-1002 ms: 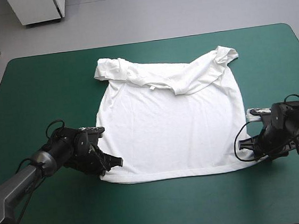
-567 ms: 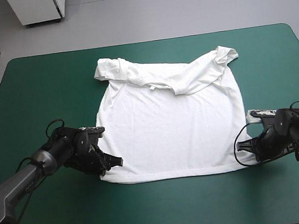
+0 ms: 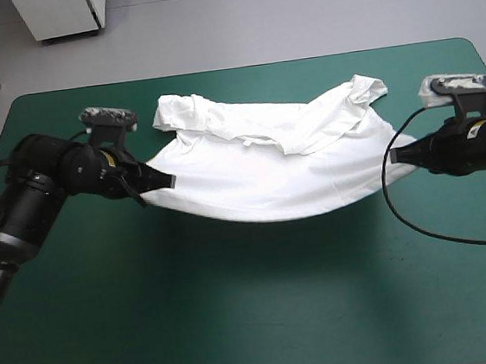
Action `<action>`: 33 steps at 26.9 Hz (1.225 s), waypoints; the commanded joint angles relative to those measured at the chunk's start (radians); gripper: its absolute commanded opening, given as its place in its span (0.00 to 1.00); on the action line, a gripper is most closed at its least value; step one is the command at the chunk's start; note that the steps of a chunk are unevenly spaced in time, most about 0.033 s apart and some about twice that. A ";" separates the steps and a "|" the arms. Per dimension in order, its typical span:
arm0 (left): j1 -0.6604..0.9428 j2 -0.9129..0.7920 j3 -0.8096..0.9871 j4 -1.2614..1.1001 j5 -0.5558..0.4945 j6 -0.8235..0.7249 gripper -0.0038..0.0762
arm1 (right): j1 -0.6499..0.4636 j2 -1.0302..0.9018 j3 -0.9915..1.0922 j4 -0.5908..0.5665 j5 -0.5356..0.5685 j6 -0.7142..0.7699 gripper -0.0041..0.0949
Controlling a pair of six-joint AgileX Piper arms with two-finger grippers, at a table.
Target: Fold the cloth
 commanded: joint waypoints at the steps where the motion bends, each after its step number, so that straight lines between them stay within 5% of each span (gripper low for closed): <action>1: -0.002 -0.062 -0.229 0.030 -0.013 0.044 0.02 | 0.001 -0.037 -0.201 0.034 -0.007 -0.013 0.03; 9: -0.002 -0.066 -0.636 0.055 -0.063 0.157 0.02 | 0.001 -0.028 -0.603 0.079 -0.041 -0.068 0.03; 25: -0.002 -0.066 -1.060 -0.230 -0.473 0.372 0.02 | 0.001 0.134 -1.376 0.145 -0.190 -0.174 0.03; 33: -0.002 -0.062 -1.129 -0.235 -0.504 0.375 0.02 | 0.001 0.142 -1.392 0.145 -0.245 -0.174 0.03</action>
